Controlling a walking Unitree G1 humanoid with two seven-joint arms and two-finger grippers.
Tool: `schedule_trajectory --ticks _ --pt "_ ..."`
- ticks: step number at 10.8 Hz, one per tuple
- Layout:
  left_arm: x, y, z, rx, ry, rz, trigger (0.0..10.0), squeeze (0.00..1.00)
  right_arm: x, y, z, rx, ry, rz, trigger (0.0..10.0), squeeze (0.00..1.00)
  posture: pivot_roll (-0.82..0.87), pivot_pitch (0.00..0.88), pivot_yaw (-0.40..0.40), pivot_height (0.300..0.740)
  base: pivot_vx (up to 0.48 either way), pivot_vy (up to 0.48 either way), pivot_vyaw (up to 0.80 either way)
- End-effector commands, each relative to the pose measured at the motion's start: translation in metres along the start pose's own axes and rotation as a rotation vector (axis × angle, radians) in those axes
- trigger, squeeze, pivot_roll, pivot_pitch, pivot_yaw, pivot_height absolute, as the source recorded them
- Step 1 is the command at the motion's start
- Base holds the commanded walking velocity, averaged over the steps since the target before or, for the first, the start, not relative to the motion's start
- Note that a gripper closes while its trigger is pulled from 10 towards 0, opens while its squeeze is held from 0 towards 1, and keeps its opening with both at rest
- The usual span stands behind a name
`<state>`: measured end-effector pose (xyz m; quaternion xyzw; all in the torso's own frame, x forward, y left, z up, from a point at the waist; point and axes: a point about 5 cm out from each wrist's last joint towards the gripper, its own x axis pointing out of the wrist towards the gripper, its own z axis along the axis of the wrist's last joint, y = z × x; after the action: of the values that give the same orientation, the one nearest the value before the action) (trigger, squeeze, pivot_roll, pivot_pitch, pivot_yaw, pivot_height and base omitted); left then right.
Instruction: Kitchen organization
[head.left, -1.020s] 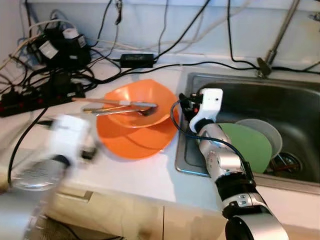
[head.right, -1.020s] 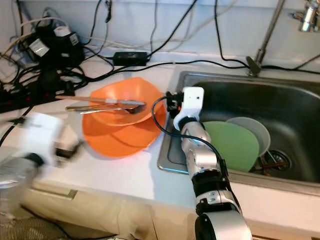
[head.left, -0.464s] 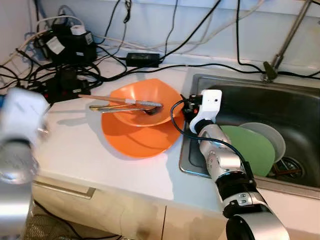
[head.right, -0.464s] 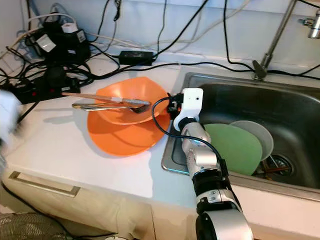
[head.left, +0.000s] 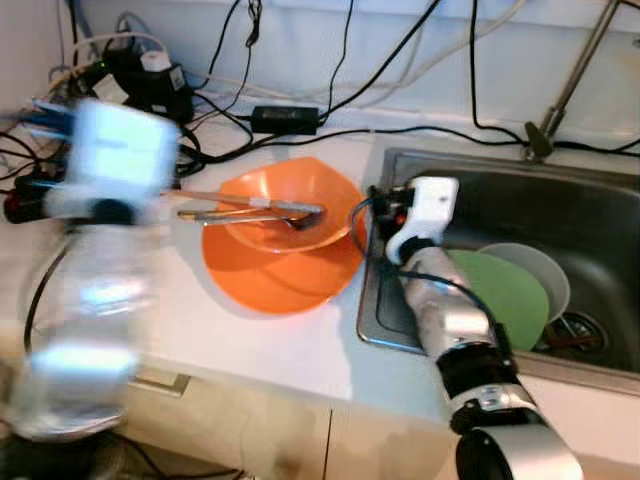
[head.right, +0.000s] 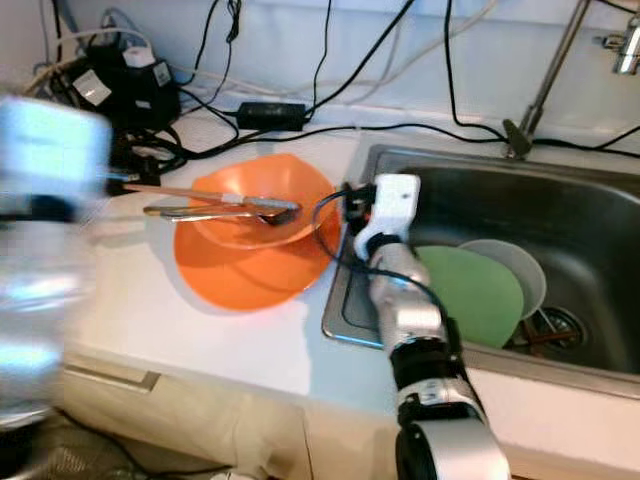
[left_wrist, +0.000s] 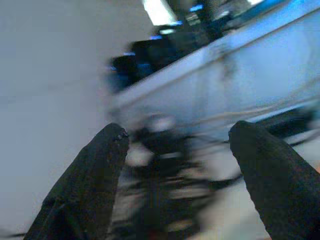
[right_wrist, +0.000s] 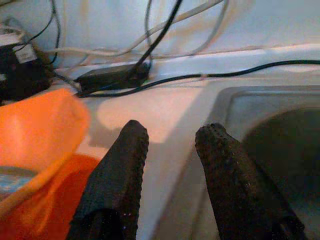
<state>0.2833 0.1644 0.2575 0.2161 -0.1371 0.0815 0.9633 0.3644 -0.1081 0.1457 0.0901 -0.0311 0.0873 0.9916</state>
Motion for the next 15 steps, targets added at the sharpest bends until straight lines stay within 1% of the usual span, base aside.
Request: schedule_trajectory --ticks 1,2,3,4,5,6,7,8,10,11,15 --pt "0.006 -0.016 0.001 -0.058 -0.04 -0.084 10.0 0.0 0.0 -0.008 0.014 -0.016 -0.076 -0.04 10.0 0.0 0.17 0.0 0.062 0.74 0.0 0.0 0.0" --pt "0.009 -0.036 -0.002 -0.101 -0.061 -0.167 10.0 0.0 -0.003 -0.02 0.02 -0.028 -0.113 -0.098 10.0 0.0 0.16 0.0 0.063 0.74 0.0 0.0 0.0" --pt "0.014 -0.049 -0.003 -0.154 -0.077 -0.203 10.0 0.0 -0.007 -0.032 0.028 -0.06 -0.158 -0.146 10.0 0.0 0.13 0.0 0.07 0.74 0.0 0.0 0.0" --pt "0.016 -0.055 -0.004 -0.194 -0.078 -0.219 10.0 0.0 -0.009 -0.039 0.032 -0.085 -0.182 -0.168 10.0 0.0 0.12 0.0 0.069 0.74 0.0 0.0 0.0" --pt "0.019 -0.069 -0.012 -0.246 -0.078 -0.264 10.0 0.0 -0.014 -0.053 0.044 -0.105 -0.237 -0.227 10.0 0.0 0.1 0.0 0.074 0.74 0.0 0.0 0.0" --pt "0.024 -0.076 -0.018 -0.301 -0.089 -0.271 10.0 0.0 -0.021 -0.06 0.054 -0.144 -0.29 -0.248 10.0 0.0 0.1 0.0 0.078 0.74 0.0 0.0 0.0" --pt "0.027 -0.076 -0.022 -0.341 -0.078 -0.247 10.0 0.0 -0.025 -0.06 0.059 -0.182 -0.312 -0.245 10.0 0.0 0.09 0.0 0.082 0.74 0.0 0.0 0.0" --pt "0.03 -0.072 -0.027 -0.395 -0.086 -0.215 10.0 0.0 -0.03 -0.059 0.065 -0.221 -0.346 -0.259 10.0 0.0 0.07 0.0 0.098 0.74 0.0 0.0 0.0" --pt "0.034 -0.067 -0.03 -0.368 -0.131 -0.232 10.0 0.0 -0.034 -0.058 0.063 -0.201 -0.347 -0.279 10.0 0.0 0.06 0.0 0.11 0.74 0.0 0.0 0.0" --pt "0.033 -0.063 -0.033 -0.375 -0.123 -0.217 10.0 0.0 -0.035 -0.051 0.062 -0.193 -0.346 -0.262 10.0 0.0 0.06 0.0 0.11 0.74 0.0 0.0 0.0" --pt "0.03 -0.066 -0.033 -0.392 -0.127 -0.222 10.0 0.0 -0.034 -0.046 0.062 -0.189 -0.34 -0.249 10.0 0.0 0.05 0.0 0.096 0.74 0.0 0.0 0.0"
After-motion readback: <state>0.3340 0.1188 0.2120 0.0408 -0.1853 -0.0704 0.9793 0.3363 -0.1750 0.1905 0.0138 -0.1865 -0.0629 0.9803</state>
